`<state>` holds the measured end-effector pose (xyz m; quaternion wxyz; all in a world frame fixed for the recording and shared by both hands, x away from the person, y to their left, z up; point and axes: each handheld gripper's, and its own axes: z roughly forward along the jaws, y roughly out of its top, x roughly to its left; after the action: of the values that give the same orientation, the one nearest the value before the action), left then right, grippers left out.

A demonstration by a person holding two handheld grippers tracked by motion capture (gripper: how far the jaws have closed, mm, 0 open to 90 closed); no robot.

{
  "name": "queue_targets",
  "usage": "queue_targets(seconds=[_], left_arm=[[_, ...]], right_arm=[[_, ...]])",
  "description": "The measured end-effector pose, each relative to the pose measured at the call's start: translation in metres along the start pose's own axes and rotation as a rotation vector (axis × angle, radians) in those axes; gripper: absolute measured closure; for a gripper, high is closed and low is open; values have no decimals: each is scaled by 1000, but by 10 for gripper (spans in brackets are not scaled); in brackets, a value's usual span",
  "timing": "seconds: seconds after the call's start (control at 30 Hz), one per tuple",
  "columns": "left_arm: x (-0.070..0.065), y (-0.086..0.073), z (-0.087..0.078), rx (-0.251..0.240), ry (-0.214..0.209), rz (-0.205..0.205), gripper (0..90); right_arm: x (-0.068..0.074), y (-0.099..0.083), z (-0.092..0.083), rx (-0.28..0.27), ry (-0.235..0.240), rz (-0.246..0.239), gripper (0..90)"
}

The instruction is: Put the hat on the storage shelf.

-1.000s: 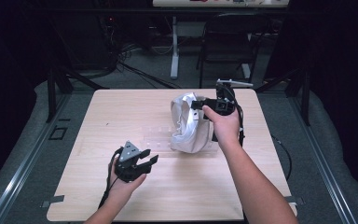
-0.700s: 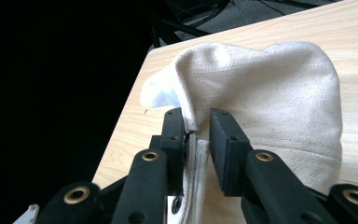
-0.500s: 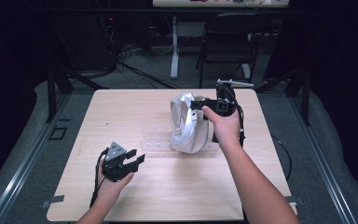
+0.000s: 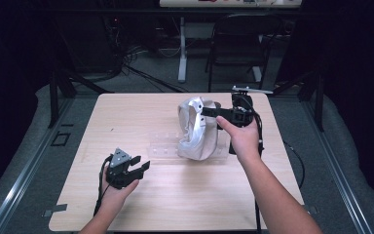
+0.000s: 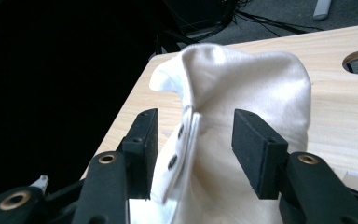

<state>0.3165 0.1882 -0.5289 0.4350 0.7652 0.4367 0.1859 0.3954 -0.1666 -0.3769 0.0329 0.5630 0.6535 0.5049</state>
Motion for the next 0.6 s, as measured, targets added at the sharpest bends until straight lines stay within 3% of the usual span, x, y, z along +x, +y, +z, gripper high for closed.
queue_targets(seconds=[0.17, 0.27, 0.6], left_arm=[[0, -1, 1, 7, 4, 0, 545], [0, -1, 2, 8, 5, 0, 543], [0, -2, 3, 14, 7, -1, 541]], right_arm=[[-5, -10, -5, -3, 24, 0, 479], [-6, -17, -10, 7, 34, -26, 460], [-6, -38, -29, -41, 50, -67, 444]])
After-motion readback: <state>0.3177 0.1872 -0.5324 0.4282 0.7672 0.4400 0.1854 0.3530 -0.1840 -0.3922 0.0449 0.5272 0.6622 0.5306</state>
